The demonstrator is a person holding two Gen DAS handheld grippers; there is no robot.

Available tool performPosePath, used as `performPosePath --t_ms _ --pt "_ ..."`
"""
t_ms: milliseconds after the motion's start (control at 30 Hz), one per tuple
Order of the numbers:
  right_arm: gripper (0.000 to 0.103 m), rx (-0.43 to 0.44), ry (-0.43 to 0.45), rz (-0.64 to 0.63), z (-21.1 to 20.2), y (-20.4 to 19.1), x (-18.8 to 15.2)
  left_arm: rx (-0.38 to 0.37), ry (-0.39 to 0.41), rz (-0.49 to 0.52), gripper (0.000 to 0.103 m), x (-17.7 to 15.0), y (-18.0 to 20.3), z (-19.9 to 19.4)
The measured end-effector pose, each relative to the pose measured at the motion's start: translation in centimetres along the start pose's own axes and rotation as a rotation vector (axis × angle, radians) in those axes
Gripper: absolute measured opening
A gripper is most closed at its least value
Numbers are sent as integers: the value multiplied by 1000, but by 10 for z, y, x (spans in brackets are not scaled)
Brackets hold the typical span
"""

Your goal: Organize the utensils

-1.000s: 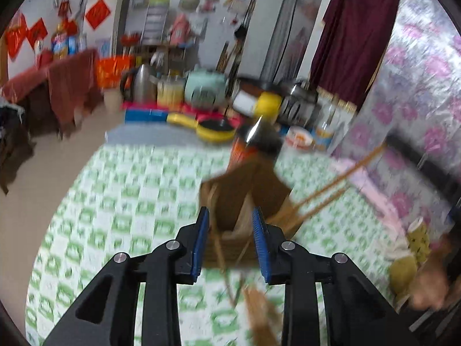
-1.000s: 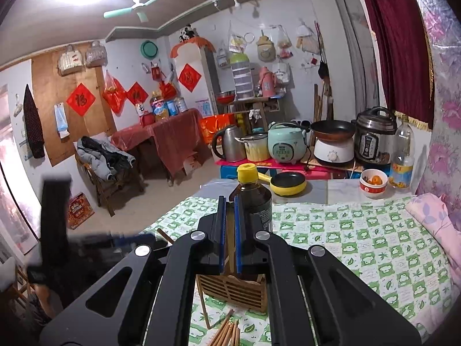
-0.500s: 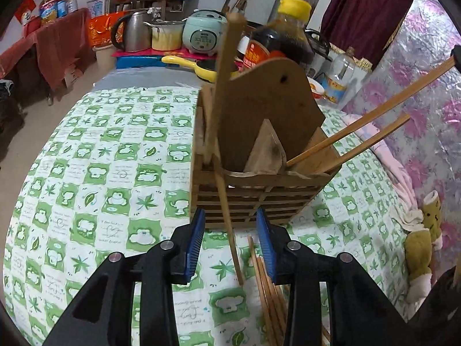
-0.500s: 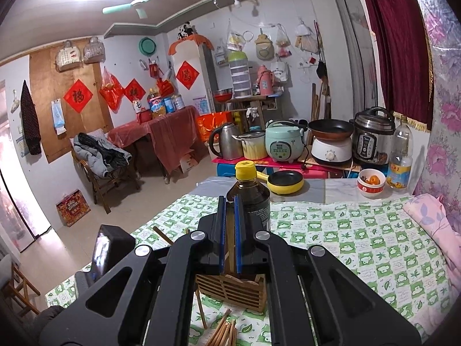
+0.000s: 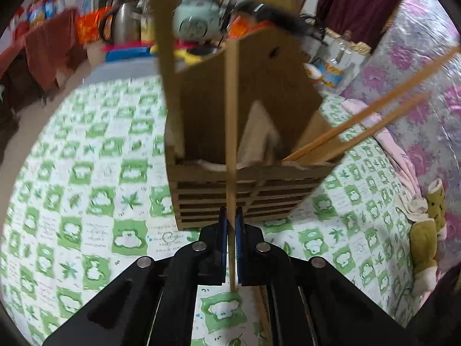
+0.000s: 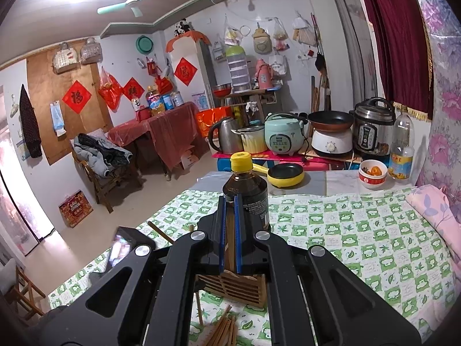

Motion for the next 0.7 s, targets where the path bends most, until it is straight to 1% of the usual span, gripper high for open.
performPosePath --t_ms 67,167,233,267,300,367,400,467,533,567,633,667,700 --pt "6 -6 0 4 0 1 0 -12 47 16 5 4 9 -20" --pt "6 -14 6 3 1 2 1 -12 166 31 5 22 19 -60" --pt "6 -21 10 1 2 1 2 -4 267 23 5 43 24 -86" --pt "6 -25 11 -1 3 1 1 -3 300 18 5 51 25 -93" --pt "6 -31 11 -2 4 1 0 3 360 1 5 64 25 -102" --pt "6 -41 10 -5 7 1 -1 20 432 -20 5 78 25 -109" --pt "6 -46 11 -5 8 1 -2 42 479 -30 5 86 24 -112" --pt "6 -47 7 -4 12 2 -3 83 551 -36 6 97 24 -112" --pt "6 -46 0 -2 17 2 -5 106 576 -42 6 100 22 -104" --pt "6 -47 -6 -5 20 2 -6 105 572 -49 6 100 21 -95" --pt "7 -47 -33 -27 30 0 -12 106 546 -62 6 97 16 -77" --pt "10 -49 -45 -31 33 0 -14 119 533 -70 7 96 13 -69" --pt "11 -54 -51 -28 35 1 -16 134 516 -80 10 92 9 -61"
Point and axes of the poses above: each gripper's, at about its wrist camera, not at the fingertips, and z roughly the way its jaws point, y to its right, x to its top, the point moved 5 cm from there along z, roughly the way its jaws point, and after that the axes turned 1 degree about -z, right-handed, at the moved point
